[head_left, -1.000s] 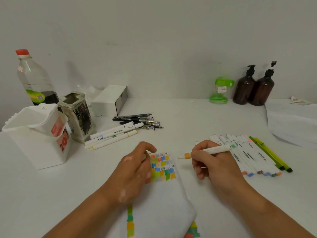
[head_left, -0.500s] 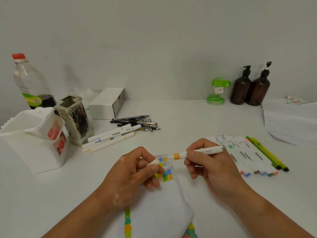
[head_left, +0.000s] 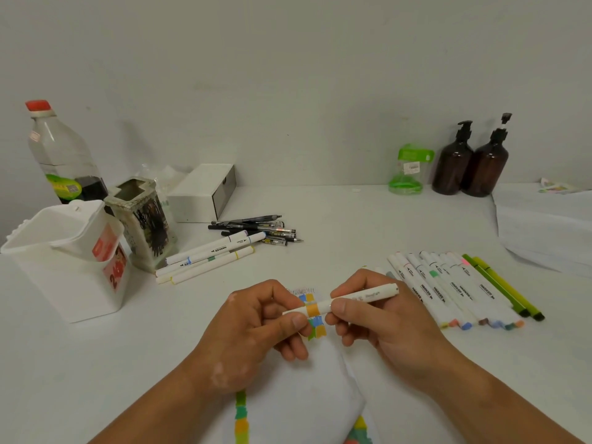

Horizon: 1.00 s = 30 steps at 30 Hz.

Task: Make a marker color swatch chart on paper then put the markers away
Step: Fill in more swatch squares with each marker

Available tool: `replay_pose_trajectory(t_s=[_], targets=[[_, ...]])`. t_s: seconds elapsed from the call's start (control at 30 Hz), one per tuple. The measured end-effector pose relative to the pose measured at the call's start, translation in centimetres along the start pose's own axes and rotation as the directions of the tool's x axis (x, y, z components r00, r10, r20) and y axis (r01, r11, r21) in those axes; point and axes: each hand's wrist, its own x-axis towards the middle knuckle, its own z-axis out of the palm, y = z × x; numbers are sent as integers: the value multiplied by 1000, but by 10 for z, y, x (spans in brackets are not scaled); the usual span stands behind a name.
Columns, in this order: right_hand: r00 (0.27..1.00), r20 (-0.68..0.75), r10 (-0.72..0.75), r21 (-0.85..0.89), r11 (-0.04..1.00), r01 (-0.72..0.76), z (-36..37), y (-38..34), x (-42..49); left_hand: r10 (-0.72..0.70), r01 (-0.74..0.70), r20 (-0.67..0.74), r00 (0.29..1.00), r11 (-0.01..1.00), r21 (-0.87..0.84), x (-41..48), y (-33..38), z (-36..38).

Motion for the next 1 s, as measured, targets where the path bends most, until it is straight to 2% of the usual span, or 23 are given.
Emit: replay_pose_trajectory(t_s=[0.17, 0.3, 0.43, 0.5, 0.57, 0.67, 0.73, 0.8, 0.83, 0.9, 1.0], targets=[[1000, 5, 13, 37, 999, -13, 0, 0, -2, 6, -5, 24, 1000, 998, -65, -1, 4, -2], [999, 38, -12, -50, 999, 13, -2, -3, -1, -3, 3, 19, 1000, 1000, 5, -1, 6, -8], [976, 208, 66, -69, 996, -53, -15, -11, -4, -28, 38, -75, 997, 992, 124, 1, 10, -20], [977, 192, 95, -256, 966, -43, -13, -7, -5, -48, 62, -83, 995, 984, 168, 0, 9, -22], [987, 139, 78, -517, 856, 5, -4, 0, -4, -46, 54, -38, 998, 974, 222, -1, 8, -17], [995, 102, -2, -686, 724, 72, 4, 7, -2, -18, 20, -8, 1000, 954, 299, -1, 3, -15], [998, -19, -67, -779, 627, 27, -4, 7, 1, 46, 28, -136, 990, 867, 497, 4, -4, -28], [982, -165, -95, -868, 486, -99, -17, 5, 5, 196, 123, -330, 923, 663, 738, 7, -7, -49], [971, -217, -101, -903, 399, -160, -23, 5, 7, 263, 195, -406, 875, 577, 793, 8, -9, -59], [954, -278, -111, -934, 262, -242, -32, 7, 10, 294, 334, -507, 810, 479, 812, 12, -15, -76], [942, -323, -87, -936, 177, -305, -36, 11, 11, 191, 472, -562, 805, 368, 801, 16, -24, -84]])
